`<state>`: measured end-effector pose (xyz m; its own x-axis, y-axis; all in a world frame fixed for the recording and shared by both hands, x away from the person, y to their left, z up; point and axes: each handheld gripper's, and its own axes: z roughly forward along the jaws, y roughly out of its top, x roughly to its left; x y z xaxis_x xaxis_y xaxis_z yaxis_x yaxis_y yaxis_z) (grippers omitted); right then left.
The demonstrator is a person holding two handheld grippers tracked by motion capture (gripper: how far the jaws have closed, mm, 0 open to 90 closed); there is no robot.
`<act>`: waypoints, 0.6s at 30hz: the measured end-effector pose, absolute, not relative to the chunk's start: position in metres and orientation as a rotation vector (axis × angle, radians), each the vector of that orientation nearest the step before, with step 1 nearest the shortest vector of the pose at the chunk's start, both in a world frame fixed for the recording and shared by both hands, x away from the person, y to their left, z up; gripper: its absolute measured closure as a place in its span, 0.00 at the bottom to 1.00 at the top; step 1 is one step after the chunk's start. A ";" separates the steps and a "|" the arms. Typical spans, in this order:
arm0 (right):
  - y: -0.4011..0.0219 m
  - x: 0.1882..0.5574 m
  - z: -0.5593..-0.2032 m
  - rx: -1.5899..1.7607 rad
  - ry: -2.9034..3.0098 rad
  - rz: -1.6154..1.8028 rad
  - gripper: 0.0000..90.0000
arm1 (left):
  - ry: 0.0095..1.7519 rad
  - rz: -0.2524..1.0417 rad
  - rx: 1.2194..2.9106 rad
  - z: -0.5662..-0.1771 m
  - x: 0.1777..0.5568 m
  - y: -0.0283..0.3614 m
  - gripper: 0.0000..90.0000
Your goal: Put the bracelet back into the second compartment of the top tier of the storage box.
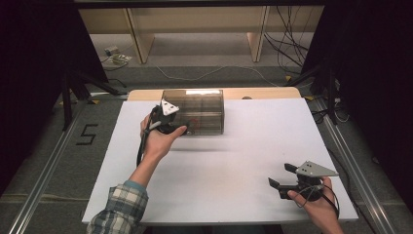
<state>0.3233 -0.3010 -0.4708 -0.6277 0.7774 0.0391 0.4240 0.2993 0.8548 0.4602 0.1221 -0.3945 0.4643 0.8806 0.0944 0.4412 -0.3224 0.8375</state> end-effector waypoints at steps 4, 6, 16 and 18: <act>-0.301 0.323 -0.471 1.081 2.188 1.262 0.19 | 1.108 0.730 1.924 -0.395 0.449 0.127 0.32; -0.301 0.323 -0.471 1.080 2.191 1.258 0.19 | 1.106 0.723 1.918 -0.396 0.444 0.130 0.31; -0.301 0.323 -0.471 1.088 2.191 1.257 0.19 | 1.077 0.654 1.902 -0.405 0.413 0.145 0.28; -0.301 0.323 -0.471 1.086 2.189 1.258 0.19 | 1.067 0.651 1.906 -0.411 0.404 0.149 0.28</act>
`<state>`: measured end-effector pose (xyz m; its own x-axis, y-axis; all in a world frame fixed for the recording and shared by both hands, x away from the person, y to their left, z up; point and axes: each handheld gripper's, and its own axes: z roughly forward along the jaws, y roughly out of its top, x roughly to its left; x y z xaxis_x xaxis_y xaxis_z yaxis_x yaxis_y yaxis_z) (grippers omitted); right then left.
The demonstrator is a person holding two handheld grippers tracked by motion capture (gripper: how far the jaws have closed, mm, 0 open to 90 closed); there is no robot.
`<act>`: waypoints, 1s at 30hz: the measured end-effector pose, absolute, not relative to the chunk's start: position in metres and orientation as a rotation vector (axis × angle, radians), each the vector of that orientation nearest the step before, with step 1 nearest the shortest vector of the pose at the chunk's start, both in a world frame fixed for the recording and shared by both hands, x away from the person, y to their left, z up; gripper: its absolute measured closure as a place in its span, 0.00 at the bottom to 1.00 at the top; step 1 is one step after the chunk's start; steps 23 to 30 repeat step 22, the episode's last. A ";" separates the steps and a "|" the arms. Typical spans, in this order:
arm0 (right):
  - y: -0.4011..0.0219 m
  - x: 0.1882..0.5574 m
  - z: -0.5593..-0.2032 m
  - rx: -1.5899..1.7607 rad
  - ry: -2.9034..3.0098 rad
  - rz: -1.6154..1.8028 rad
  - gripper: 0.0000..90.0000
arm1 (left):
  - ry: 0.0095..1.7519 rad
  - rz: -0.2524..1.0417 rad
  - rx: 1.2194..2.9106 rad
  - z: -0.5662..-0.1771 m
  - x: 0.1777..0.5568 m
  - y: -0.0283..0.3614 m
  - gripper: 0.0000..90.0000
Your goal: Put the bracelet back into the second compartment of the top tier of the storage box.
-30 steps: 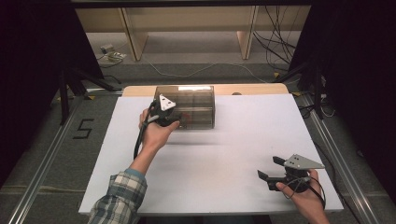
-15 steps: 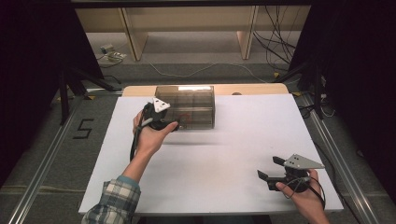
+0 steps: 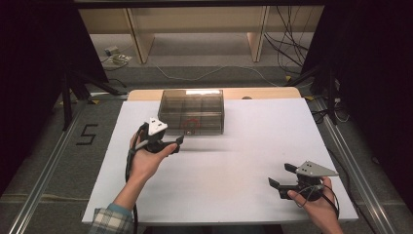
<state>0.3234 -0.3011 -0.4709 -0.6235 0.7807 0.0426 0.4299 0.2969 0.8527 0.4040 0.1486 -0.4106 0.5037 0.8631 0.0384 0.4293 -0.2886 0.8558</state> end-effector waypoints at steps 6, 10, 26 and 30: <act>-0.300 0.323 -0.471 1.087 2.192 1.256 0.19 | 1.049 0.651 1.902 -0.430 0.378 0.167 0.27; -0.300 0.323 -0.471 1.087 2.194 1.254 0.19 | 1.035 0.638 1.923 -0.446 0.361 0.180 0.26; -0.300 0.324 -0.471 1.068 2.199 1.254 0.19 | 1.007 0.598 1.925 -0.462 0.330 0.185 0.25; -0.300 0.324 -0.471 1.068 2.199 1.254 0.19 | 1.007 0.598 1.925 -0.462 0.330 0.185 0.25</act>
